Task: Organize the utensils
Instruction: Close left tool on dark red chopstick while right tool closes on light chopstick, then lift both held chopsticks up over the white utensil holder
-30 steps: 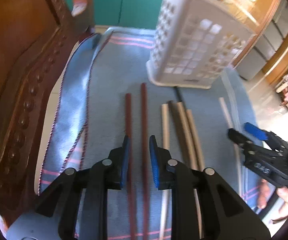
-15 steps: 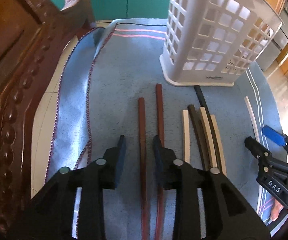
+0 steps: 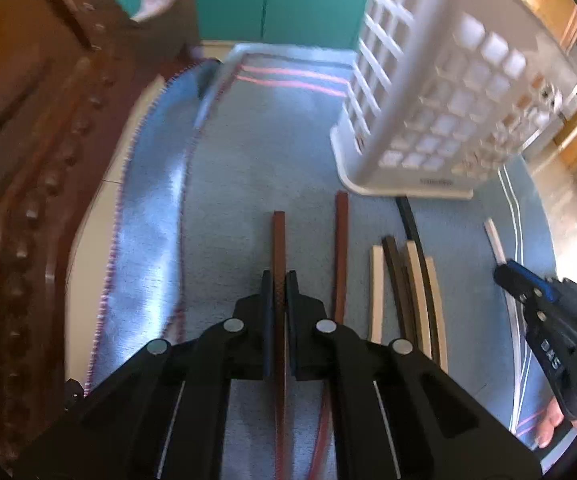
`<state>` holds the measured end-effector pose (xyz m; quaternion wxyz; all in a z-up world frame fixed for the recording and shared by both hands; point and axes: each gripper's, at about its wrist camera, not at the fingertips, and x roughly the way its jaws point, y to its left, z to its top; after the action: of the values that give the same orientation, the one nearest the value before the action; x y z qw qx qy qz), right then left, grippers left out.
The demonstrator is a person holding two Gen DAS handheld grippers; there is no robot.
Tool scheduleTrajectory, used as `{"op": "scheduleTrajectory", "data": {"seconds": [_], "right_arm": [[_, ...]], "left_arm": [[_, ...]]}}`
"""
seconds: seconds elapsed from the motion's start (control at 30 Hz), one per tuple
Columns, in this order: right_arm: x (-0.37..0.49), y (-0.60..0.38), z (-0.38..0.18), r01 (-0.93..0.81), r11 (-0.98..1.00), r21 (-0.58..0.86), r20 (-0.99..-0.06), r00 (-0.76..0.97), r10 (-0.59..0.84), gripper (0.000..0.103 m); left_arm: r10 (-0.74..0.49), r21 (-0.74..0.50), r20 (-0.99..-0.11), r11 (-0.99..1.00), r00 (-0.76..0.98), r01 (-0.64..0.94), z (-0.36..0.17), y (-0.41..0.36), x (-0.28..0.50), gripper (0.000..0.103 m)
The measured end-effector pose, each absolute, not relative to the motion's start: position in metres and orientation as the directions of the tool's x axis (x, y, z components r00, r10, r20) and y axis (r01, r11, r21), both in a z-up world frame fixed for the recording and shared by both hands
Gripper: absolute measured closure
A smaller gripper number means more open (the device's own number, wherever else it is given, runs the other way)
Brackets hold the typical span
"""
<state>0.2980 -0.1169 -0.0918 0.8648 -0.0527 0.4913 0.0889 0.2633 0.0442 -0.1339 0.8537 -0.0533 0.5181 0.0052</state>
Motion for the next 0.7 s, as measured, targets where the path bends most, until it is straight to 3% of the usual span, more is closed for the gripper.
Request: {"op": "scheduleTrajectory", "data": {"seconds": [0.17, 0.37, 0.53, 0.7], "right_arm": [[0.271, -0.129, -0.048, -0.213, 0.975, 0.059, -0.790, 0.587, 0.176, 0.097], [0.222, -0.167, 0.032, -0.236, 0.950, 0.204, -0.627, 0.714, 0.312, 0.097], [0.204, -0.186, 0.096, -0.259, 0.916, 0.306, -0.476, 0.792, 0.383, 0.097], [0.205, -0.189, 0.152, -0.265, 0.908, 0.325, -0.301, 0.881, 0.364, 0.097]], "left_arm": [[-0.113, -0.157, -0.821, 0.987, 0.560, -0.031, -0.091, 0.048, 0.239, 0.096], [-0.213, -0.232, -0.673, 0.970, 0.708, 0.070, -0.008, 0.047, 0.185, 0.096], [-0.247, -0.239, -0.501, 0.961, 0.829, 0.142, 0.069, 0.047, 0.156, 0.096], [-0.219, -0.277, -0.250, 0.950, 0.943, 0.147, 0.139, 0.057, 0.147, 0.096]]}}
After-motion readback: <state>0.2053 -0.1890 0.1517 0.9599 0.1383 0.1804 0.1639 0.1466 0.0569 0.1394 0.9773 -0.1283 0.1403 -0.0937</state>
